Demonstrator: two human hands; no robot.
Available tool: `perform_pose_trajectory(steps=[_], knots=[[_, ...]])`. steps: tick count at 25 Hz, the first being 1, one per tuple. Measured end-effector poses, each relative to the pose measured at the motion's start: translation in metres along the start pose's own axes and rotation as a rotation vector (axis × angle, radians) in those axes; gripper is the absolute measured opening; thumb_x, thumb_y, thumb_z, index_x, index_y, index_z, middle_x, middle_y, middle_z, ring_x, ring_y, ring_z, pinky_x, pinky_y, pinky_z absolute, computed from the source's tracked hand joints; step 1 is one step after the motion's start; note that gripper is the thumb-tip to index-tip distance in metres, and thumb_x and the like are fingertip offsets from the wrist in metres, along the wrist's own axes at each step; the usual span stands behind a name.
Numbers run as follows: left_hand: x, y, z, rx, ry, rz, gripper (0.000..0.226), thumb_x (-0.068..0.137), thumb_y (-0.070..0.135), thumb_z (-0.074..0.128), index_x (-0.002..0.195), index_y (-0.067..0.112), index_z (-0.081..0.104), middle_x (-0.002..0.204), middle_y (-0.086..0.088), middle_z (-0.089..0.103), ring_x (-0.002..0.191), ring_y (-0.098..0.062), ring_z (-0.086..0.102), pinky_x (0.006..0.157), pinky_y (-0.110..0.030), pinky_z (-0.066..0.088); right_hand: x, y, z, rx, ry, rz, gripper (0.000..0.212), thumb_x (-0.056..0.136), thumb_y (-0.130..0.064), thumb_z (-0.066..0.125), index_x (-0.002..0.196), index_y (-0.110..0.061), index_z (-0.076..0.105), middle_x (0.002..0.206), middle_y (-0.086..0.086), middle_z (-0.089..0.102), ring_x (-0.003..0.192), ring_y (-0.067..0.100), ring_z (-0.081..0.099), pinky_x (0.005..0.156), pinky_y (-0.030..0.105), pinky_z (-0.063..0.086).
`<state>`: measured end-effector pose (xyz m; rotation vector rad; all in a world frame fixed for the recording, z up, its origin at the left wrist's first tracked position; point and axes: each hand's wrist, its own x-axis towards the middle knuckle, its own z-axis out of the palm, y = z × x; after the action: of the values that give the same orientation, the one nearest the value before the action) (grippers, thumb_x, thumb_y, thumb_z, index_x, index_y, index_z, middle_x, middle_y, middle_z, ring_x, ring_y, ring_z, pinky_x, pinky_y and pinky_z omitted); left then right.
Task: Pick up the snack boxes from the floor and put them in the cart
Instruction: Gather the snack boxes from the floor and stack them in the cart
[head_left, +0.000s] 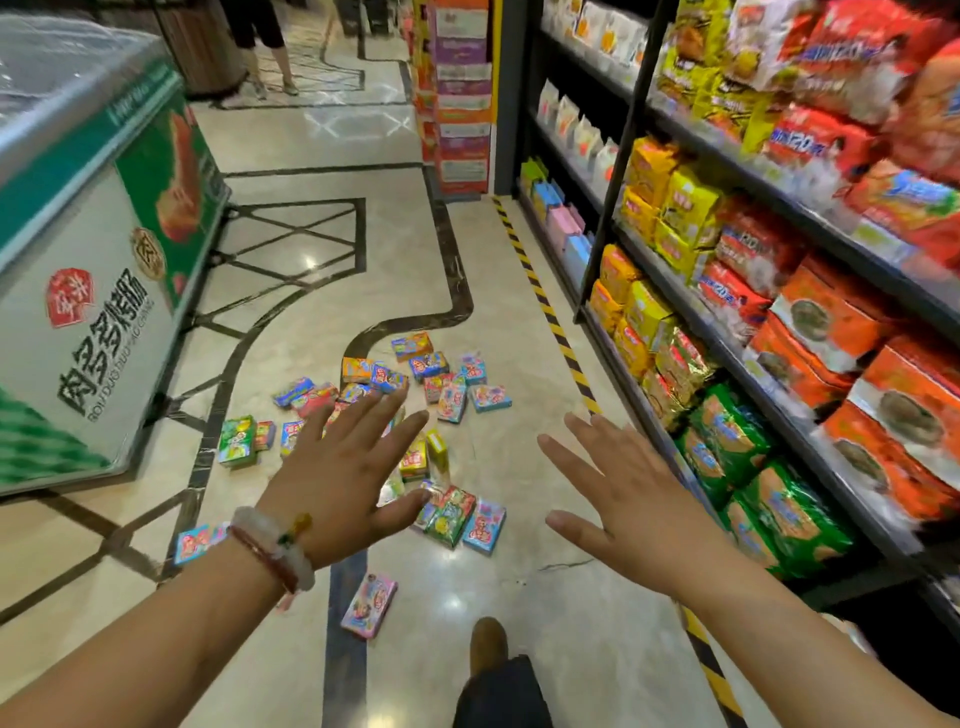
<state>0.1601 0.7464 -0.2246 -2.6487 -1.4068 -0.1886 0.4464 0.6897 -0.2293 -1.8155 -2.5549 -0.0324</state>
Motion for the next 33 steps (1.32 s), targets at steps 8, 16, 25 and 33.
perform_pose_trajectory(steps=[8,16,25,33], knots=[[0.116,-0.099,0.153,-0.152,-0.064,-0.055,0.066,0.08,0.056,0.041,0.134,0.019,0.041,0.137,-0.014,0.052,0.125,-0.03,0.045,0.099,-0.047,0.025,0.169,0.041,0.143,0.069,-0.065,0.036,0.065,0.097,-0.061,0.013,0.145,-0.024,0.035,0.148,0.012,0.037,0.134,0.031,0.029,0.112,0.042,0.013],[0.127,-0.139,0.487,-0.265,-0.18,-0.065,0.067,0.079,0.055,0.041,0.134,0.017,0.041,0.135,-0.015,0.052,0.125,-0.03,0.039,0.098,-0.05,0.03,0.242,0.038,0.462,0.231,-0.153,0.191,0.061,0.098,-0.058,0.013,0.148,-0.025,0.021,0.147,0.014,0.04,0.135,0.031,0.029,0.113,0.038,0.008],[0.117,-0.104,0.83,-0.365,-0.42,-0.042,0.065,0.071,0.051,0.044,0.117,0.006,0.052,0.094,-0.013,0.066,0.079,-0.033,0.066,0.067,-0.031,0.052,0.246,0.04,0.79,0.531,-0.468,0.748,0.049,0.09,-0.038,0.055,0.13,-0.012,0.044,0.121,0.005,0.054,0.115,0.026,0.05,0.093,0.031,0.04],[0.142,-0.058,0.863,-0.49,-0.63,-0.536,0.095,0.07,0.052,0.072,0.141,0.013,0.022,0.129,-0.006,0.035,0.121,-0.024,0.038,0.097,-0.031,0.034,0.273,0.04,0.849,1.013,-0.355,1.248,0.063,0.059,-0.052,0.08,0.102,-0.012,0.059,0.097,0.004,0.069,0.09,0.022,0.067,0.077,0.034,0.054]])
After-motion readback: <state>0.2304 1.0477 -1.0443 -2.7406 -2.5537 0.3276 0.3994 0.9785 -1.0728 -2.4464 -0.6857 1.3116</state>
